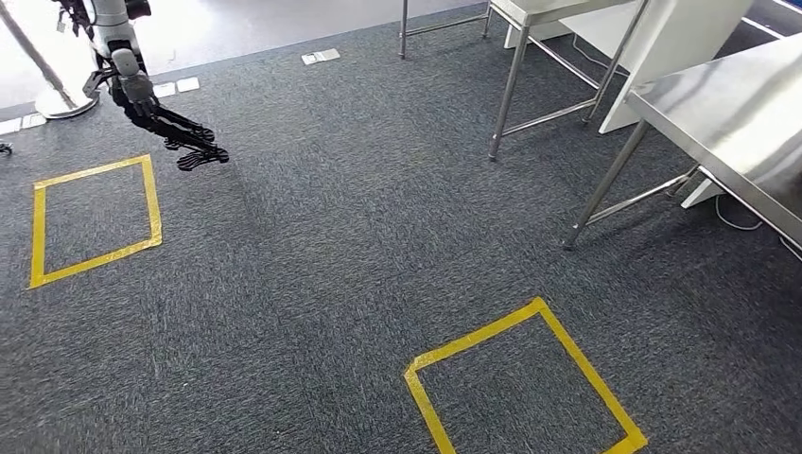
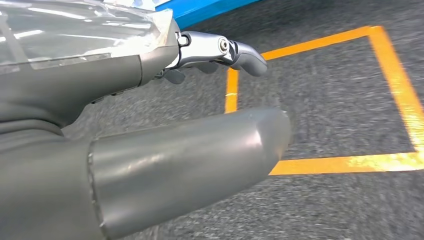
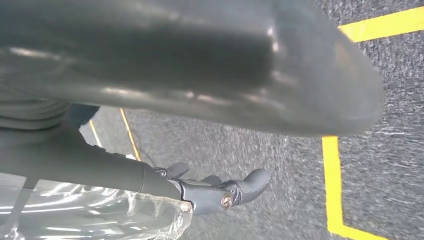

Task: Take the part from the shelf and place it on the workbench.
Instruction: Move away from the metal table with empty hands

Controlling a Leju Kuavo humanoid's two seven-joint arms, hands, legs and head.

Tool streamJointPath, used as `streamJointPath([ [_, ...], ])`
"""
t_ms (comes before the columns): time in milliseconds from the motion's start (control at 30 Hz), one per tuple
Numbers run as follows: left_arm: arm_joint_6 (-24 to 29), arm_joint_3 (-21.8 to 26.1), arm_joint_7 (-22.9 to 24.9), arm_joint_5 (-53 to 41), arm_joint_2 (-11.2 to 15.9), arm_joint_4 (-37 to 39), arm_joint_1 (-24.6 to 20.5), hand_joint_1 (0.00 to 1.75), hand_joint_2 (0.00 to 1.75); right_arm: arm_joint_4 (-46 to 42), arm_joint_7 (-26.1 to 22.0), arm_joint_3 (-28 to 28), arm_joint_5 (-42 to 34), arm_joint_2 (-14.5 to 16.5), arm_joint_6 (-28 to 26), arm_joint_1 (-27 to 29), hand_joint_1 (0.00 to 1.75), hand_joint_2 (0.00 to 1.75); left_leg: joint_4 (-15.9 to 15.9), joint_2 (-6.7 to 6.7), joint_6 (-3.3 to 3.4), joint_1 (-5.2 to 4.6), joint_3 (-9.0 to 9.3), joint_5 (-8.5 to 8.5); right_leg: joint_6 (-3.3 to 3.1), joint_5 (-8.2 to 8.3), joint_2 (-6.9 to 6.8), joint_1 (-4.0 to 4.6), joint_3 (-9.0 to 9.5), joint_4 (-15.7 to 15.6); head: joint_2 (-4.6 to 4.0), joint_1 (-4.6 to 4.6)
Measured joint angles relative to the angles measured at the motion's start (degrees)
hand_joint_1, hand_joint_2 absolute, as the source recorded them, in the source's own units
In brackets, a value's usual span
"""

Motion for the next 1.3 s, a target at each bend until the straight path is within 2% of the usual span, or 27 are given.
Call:
streamJointPath([
  [67,0.0,0.0,-0.01,-0.03,-0.02,0.0,0.11,0.0,0.0,0.01,0.06,0.0,-0.01,-0.02,-0.01,0.05,0.0,0.0,0.03,-0.71,-0.03,0.02,0.04,0.02,0.55,1.07,0.02,-0.08,0.49,-1.38,0.0,0.02],
  [167,0.0,0.0,-0.01,-0.05,-0.03,0.0,0.12,0.0,0.0,0.01,0.06,0.0,0.01,-0.02,-0.01,0.05,0.0,0.0,0.03,-0.81,-0.04,0.02,0.05,0.03,0.64,1.32,0.03,-0.09,0.71,-1.86,0.0,0.03],
  [200,0.0,0.0,-0.02,-0.05,-0.06,0.0,0.13,0.0,0.0,0.01,0.06,0.0,0.02,-0.04,-0.02,0.04,0.0,0.0,0.06,-1.09,-0.09,0.04,0.07,0.04,0.89,2.19,0.17,-0.18,1.59,-3.81,0.0,0.03],
  [233,0.0,0.0,-0.05,-0.1,-0.09,-0.01,0.12,0.0,0.0,0.02,0.06,0.0,0.05,-0.06,-0.02,0.04,0.0,0.0,0.32,-1.72,-0.37,-0.05,-0.01,-0.01,1.11,3.71,1.24,-0.37,3.14,-7.62,0.0,0.04],
  [300,0.0,0.01,-0.2,-0.32,-0.14,-0.03,0.28,0.0,0.0,0.03,0.03,-0.01,0.2,-0.1,-0.09,-0.11,0.0,0.0,0.81,-2.97,-1.59,0.03,-0.46,-0.12,0.32,6.86,2.21,-0.65,6.3,-15.0,0.0,0.02],
  [333,0.0,0.01,-0.27,-0.46,-0.15,-0.04,0.36,0.0,0.0,0.03,0.01,-0.02,0.29,-0.12,-0.13,-0.19,0.0,0.0,1.89,-2.43,-2.22,0.03,-1.1,-0.83,-0.55,7.72,2.31,-0.77,7.09,-16.93,0.0,-0.08],
  [367,0.0,0.02,-0.33,-0.57,-0.17,-0.04,0.4,0.0,0.0,0.03,-0.02,-0.03,0.39,-0.14,-0.17,-0.24,0.0,0.0,3.75,-1.3,-2.68,0.15,-2.11,-2.1,-1.44,7.93,1.3,-0.72,7.22,-16.99,0.0,-0.21],
  [400,0.0,0.02,-0.39,-0.66,-0.19,-0.04,0.36,0.0,0.0,0.03,-0.03,-0.04,0.46,-0.15,-0.19,-0.19,0.0,0.0,6.96,0.2,-2.87,0.17,-3.62,-4.01,-1.89,8.08,0.52,-0.76,7.33,-17.09,0.0,-0.32],
  [433,0.0,0.02,-0.43,-0.71,-0.21,-0.04,0.29,0.0,0.0,0.03,-0.03,-0.04,0.51,-0.15,-0.2,-0.09,0.0,0.0,10.92,1.21,-3.05,0.18,-5.48,-6.14,-2.12,8.06,-0.16,-0.56,7.27,-17.08,0.0,-0.41],
  [467,0.0,0.03,-0.47,-0.74,-0.23,-0.04,0.25,0.0,0.0,0.03,-0.03,-0.04,0.55,-0.16,-0.21,-0.01,0.0,0.0,14.53,1.62,-3.19,0.22,-7.22,-7.68,-2.23,8.02,-0.88,-0.37,7.22,-17.06,0.0,-0.43],
  [500,0.0,0.04,-0.5,-0.76,-0.23,-0.04,0.28,0.0,0.0,0.03,-0.03,-0.04,0.57,-0.16,-0.21,0.01,0.0,0.0,16.78,1.83,-3.26,0.25,-8.32,-8.28,-2.29,7.97,-1.6,-0.22,7.17,-17.05,0.0,-0.43],
  [533,0.0,0.07,-0.51,-0.78,-0.24,-0.04,0.34,0.0,0.0,0.03,-0.03,-0.04,0.59,-0.17,-0.21,-0.02,0.0,0.0,16.96,2.01,-3.25,0.26,-8.38,-7.79,-2.34,7.92,-2.24,-0.12,7.16,-17.03,0.0,-0.44],
  [567,0.0,0.09,-0.51,-0.78,-0.24,-0.04,0.38,0.0,0.0,0.03,-0.03,-0.04,0.61,-0.16,-0.21,-0.08,0.0,0.0,14.71,2.31,-3.15,0.26,-7.19,-6.29,-2.38,7.87,-2.82,-0.07,7.21,-17.03,0.0,-0.44],
  [633,0.0,0.1,-0.51,-0.79,-0.24,-0.04,0.34,0.0,0.0,0.03,-0.03,-0.04,0.64,-0.11,-0.21,-0.21,0.0,0.0,6.82,4.13,-2.69,0.06,-2.86,-2.85,-2.29,7.65,-3.82,0.13,7.44,-17.02,0.0,-0.44],
  [667,0.0,0.1,-0.53,-0.8,-0.25,-0.05,0.26,0.0,0.0,0.03,-0.03,-0.04,0.66,-0.08,-0.21,-0.26,0.0,0.0,3.66,4.94,-2.35,-0.14,-1.16,-1.79,-2.12,7.5,-4.26,0.32,7.55,-17.02,0.0,-0.41],
  [700,0.0,0.09,-0.55,-0.81,-0.26,-0.05,0.21,0.0,0.0,0.03,-0.03,-0.04,0.68,-0.07,-0.21,-0.31,0.0,0.0,1.9,5.48,-2.01,-0.36,-0.24,-1.37,-1.91,7.38,-4.65,0.49,7.63,-17.01,0.0,-0.4],
  [733,0.0,0.1,-0.58,-0.81,-0.26,-0.06,0.17,0.0,0.0,0.03,-0.03,-0.04,0.68,-0.05,-0.21,-0.35,0.0,0.0,1.44,5.4,-1.69,-0.61,-0.11,-1.41,-1.69,7.3,-5.07,0.59,7.69,-17.07,0.0,-0.37],
  [800,0.01,0.13,-0.63,-0.83,-0.28,-0.06,0.23,0.0,0.0,0.03,-0.03,-0.04,0.7,-0.01,-0.21,-0.49,0.0,0.0,0.9,4.24,-0.87,-0.68,-0.07,-1.02,-1.17,7.13,-5.53,0.63,7.79,-17.1,0.0,-0.35],
  [867,0.02,0.15,-0.64,-0.83,-0.35,-0.06,0.24,0.0,0.0,0.03,-0.03,-0.04,0.74,0.03,-0.21,-0.56,0.0,0.0,0.05,3.22,-0.01,-0.41,0.25,-0.4,-0.95,5.7,-3.6,0.57,6.83,-14.84,0.0,-0.26],
  [933,0.02,0.15,-0.64,-0.83,-0.39,-0.08,0.16,0.0,0.0,0.03,-0.03,-0.04,0.75,0.01,-0.21,-0.41,0.0,0.0,-0.26,2.15,0.42,-0.27,0.28,-0.06,-1.31,2.49,-0.98,0.28,3.57,-7.98,0.0,-0.06],
  [1000,0.02,0.16,-0.64,-0.83,-0.38,-0.08,0.15,0.0,0.0,0.03,0.01,-0.05,0.77,-0.02,-0.21,-0.21,0.0,0.0,-0.23,0.78,0.45,-0.29,0.16,0.0,-1.2,0.15,-0.23,0.05,0.14,-1.08,0.0,0.1],
  [1033,0.02,0.17,-0.63,-0.86,-0.39,-0.07,0.2,0.0,0.0,0.03,0.05,-0.06,0.84,-0.05,-0.21,-0.17,0.0,0.0,-0.2,0.08,0.41,-0.28,0.16,0.03,-0.77,0.25,-0.14,-0.06,-0.37,-0.2,0.0,0.13],
  [1067,0.02,0.19,-0.63,-0.93,-0.41,-0.07,0.25,0.0,0.0,0.03,0.1,-0.07,0.95,-0.08,-0.21,-0.18,0.0,0.0,-0.16,-0.64,0.31,-0.24,0.2,0.06,-0.16,1.34,-0.02,-0.21,0.3,-1.75,0.0,0.15],
  [1133,0.01,0.21,-0.62,-1.13,-0.48,-0.08,0.28,0.0,0.0,0.03,0.23,-0.07,1.2,-0.15,-0.2,-0.28,0.0,0.0,0.15,-2.05,-0.09,-0.16,0.19,0.04,1.11,4.82,1.44,-0.81,3.83,-9.6,0.0,0.17],
  [1167,0.0,0.22,-0.63,-1.21,-0.49,-0.11,0.26,0.0,0.0,0.03,0.34,-0.07,1.32,-0.14,-0.19,-0.32,0.0,0.0,0.44,-2.72,-0.43,-0.17,0.08,-0.07,1.27,6.22,2.33,-0.96,5.4,-13.22,0.0,0.17],
  [1233,0.01,0.25,-0.64,-1.32,-0.46,-0.19,0.28,0.0,0.0,0.03,0.52,-0.07,1.49,-0.1,-0.17,-0.38,0.0,0.0,0.79,-3.76,-1.14,-0.23,-0.2,-0.19,0.66,7.31,3.25,-0.85,6.73,-16.52,0.0,0.17],
  [1300,0.02,0.37,-0.69,-1.48,-0.45,-0.22,0.47,0.0,0.0,0.03,0.65,-0.07,1.6,-0.08,-0.16,-0.54,0.0,0.0,0.73,-4.52,-1.67,0.0,-0.46,-0.05,-0.45,7.53,2.23,-0.7,7.06,-16.61,0.0,0.14],
])
